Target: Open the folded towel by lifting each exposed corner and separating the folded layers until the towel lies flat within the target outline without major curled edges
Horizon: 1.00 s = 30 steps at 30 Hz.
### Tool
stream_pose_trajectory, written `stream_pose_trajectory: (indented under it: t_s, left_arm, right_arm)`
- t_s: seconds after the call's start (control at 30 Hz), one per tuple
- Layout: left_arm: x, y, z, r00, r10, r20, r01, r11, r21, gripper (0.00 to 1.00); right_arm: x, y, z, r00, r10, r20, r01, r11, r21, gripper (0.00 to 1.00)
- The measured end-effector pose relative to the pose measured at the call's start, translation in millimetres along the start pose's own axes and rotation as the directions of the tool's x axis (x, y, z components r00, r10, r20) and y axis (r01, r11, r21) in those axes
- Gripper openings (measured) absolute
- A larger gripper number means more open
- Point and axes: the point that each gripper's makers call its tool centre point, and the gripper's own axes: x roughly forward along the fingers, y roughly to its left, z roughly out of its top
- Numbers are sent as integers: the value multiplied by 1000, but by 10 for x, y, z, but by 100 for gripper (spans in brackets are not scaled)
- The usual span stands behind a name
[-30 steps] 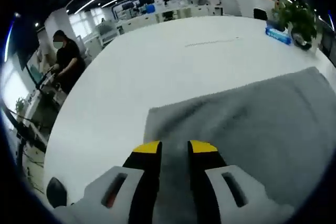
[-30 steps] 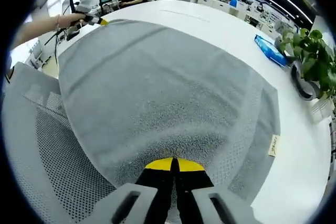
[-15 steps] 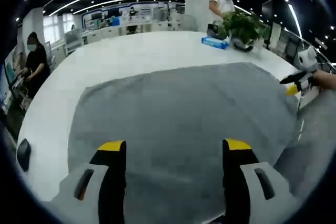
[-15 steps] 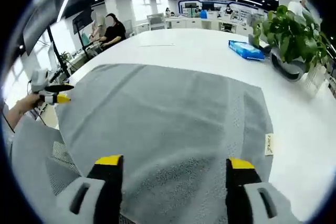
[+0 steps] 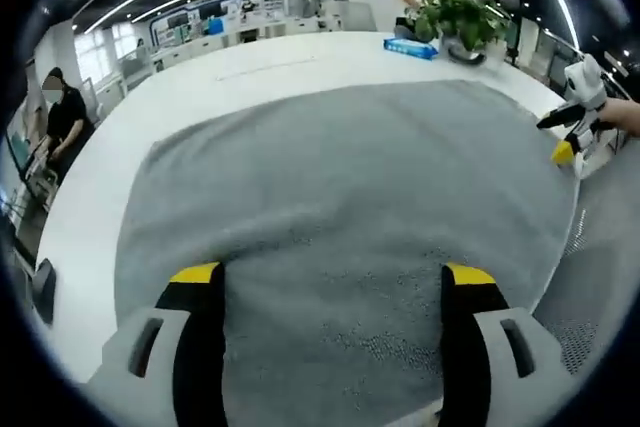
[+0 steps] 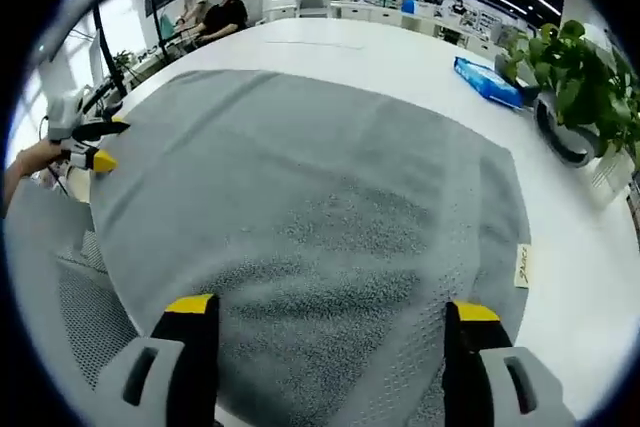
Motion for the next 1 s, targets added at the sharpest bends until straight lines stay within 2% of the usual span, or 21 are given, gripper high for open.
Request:
stream_pose_trajectory:
  t_s: [0.1,0.43,0.6,0.83,0.9,0.93,0.97,1.0]
  left_arm:
    - [52,25,60,1000,-3,0,3,1000,5,91]
    - [458,214,431,1000,-17,4,17,1000,20,91]
    - [578,274,546,1000,-20,18,20,1000,19,90]
    - [617,283,593,1000,-9,13,9,1000,7,89]
    - [555,266,587,1000,3,2,-3,1000,-26,86]
    - [487,234,596,1000,3,7,-3,999,-39,84]
    - [374,186,701,997,11,75,-7,999,-54,84]
    - [251,174,822,986,35,160,-25,998,-62,85]
  right_arm:
    - [41,-67,91,1000,-7,20,7,1000,-1,95]
    - [224,-337,407,996,-26,81,23,999,28,95]
    - [303,-445,528,993,-32,110,28,999,34,95]
    - [350,-502,625,989,-37,143,32,999,37,95]
    - [278,-486,580,991,-33,130,27,999,44,96]
    - [197,-471,590,988,-37,151,30,998,47,99]
    - [96,-480,664,976,-58,209,50,998,42,99]
    - [-41,-459,723,961,-68,267,64,998,21,99]
